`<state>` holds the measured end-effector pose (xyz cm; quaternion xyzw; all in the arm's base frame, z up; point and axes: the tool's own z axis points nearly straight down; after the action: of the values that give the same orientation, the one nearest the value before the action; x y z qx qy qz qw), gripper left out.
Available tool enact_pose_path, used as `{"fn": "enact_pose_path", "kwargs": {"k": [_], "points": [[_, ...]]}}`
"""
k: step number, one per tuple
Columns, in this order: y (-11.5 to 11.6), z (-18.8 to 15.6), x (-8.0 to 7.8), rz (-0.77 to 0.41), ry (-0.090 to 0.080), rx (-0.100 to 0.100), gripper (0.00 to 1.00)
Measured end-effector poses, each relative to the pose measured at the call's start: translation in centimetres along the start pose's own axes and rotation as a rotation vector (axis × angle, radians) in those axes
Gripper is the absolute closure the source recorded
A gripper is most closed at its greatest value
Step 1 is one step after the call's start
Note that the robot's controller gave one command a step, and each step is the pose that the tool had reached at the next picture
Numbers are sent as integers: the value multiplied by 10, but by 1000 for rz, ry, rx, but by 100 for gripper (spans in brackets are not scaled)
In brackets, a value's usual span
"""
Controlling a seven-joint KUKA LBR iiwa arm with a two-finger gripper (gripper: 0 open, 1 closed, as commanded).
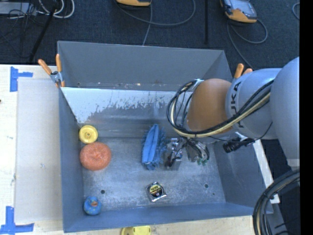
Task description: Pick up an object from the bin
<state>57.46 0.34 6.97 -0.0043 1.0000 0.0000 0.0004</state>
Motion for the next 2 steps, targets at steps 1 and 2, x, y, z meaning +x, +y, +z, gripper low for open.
{"fn": "enact_pose_path", "kwargs": {"k": [1, 2], "points": [[0, 0, 0, 0, 0, 0, 100], [1, -39, 6, -6, 10, 0, 100]]}}
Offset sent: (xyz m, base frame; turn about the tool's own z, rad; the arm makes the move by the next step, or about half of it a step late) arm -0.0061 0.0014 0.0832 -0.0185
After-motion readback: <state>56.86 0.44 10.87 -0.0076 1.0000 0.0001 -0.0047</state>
